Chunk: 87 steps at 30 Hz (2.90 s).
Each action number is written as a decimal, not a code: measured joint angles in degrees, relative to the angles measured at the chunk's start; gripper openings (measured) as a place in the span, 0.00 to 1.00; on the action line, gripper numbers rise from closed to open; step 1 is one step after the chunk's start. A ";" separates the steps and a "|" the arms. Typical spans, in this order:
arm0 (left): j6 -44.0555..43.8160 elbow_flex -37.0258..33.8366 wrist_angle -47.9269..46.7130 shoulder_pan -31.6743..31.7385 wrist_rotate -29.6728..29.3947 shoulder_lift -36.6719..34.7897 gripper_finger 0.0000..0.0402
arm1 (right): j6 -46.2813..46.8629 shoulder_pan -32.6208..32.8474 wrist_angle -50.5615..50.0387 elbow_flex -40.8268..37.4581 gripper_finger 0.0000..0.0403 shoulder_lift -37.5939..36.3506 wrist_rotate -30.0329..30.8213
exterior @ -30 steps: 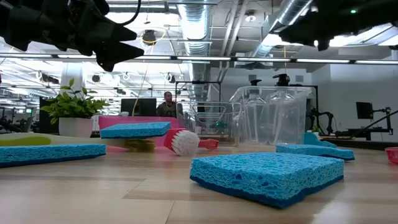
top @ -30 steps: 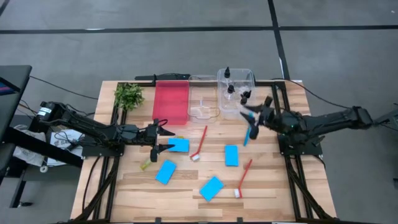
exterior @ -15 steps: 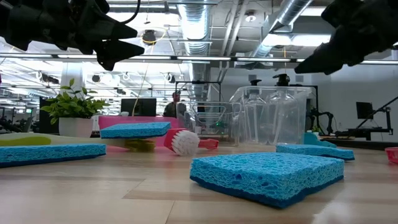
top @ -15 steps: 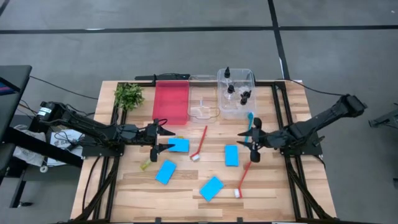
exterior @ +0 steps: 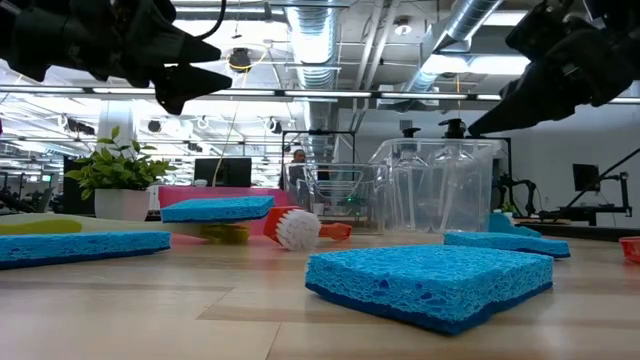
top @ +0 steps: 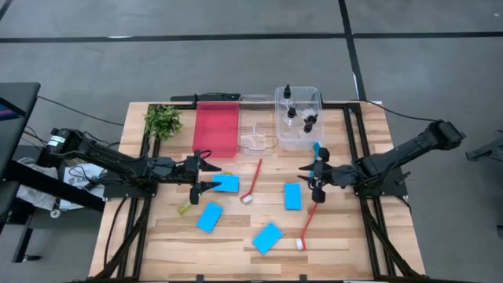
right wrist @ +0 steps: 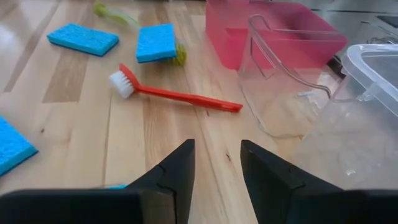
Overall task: Pick & Place Kitchen Sink Supplies
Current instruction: Put the blue dish brush into the left transparent bin
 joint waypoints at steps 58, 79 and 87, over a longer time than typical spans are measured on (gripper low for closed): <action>1.17 0.00 -0.40 0.00 -2.26 0.00 0.62 | 2.99 0.07 -0.02 0.07 0.30 0.00 -0.15; 1.51 0.00 -0.88 -0.02 -0.37 0.00 0.62 | 5.58 0.04 -5.05 0.09 0.30 -0.17 4.13; 1.52 0.00 -0.95 -0.02 -0.41 0.00 0.62 | 10.53 0.04 -9.79 0.09 0.30 -0.17 4.52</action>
